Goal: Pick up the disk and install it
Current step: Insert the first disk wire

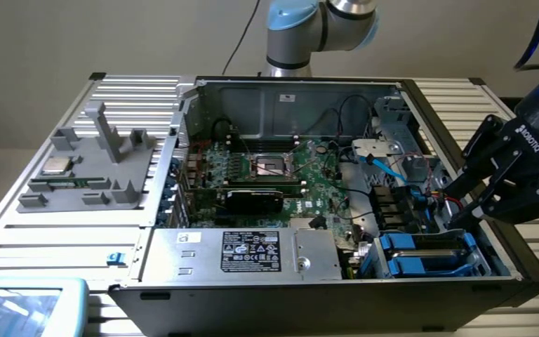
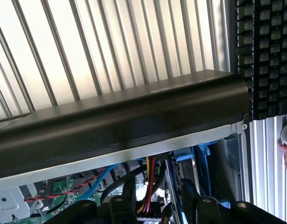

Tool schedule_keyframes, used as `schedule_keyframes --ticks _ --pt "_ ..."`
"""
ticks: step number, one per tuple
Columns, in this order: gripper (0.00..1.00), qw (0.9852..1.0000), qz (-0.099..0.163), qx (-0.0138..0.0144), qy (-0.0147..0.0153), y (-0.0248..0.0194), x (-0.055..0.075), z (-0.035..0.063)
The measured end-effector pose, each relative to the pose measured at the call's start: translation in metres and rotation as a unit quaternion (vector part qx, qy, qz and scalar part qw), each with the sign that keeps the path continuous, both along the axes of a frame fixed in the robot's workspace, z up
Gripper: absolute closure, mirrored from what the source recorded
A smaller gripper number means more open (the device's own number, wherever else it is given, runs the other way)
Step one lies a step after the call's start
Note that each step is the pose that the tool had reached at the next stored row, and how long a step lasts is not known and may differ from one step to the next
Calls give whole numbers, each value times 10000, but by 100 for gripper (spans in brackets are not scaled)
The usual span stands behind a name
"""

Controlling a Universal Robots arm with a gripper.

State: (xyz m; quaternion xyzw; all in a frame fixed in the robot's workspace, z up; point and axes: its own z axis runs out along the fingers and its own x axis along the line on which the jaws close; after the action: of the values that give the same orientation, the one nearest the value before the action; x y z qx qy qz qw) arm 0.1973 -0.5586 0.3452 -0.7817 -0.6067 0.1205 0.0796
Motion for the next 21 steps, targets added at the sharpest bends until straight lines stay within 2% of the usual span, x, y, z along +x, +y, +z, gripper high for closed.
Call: schedule_keyframes --ticks 3,4,11,12,14,15,16,18,19,21 --pt "51 10000 0 0 0 0 0 -2" --pt "58 10000 0 0 0 0 0 -2" --pt "61 10000 -2 0 0 0 0 -5" --pt "68 10000 -2 0 0 0 0 -6" --pt "68 10000 -2 0 0 0 0 -7" --pt "71 10000 -3 0 0 0 0 -7" --pt "77 10000 -3 0 0 0 0 -7" --pt "77 10000 -3 0 0 0 0 -8" --pt "84 10000 -3 0 0 0 0 -8" --pt "84 10000 -3 0 0 0 0 -7"
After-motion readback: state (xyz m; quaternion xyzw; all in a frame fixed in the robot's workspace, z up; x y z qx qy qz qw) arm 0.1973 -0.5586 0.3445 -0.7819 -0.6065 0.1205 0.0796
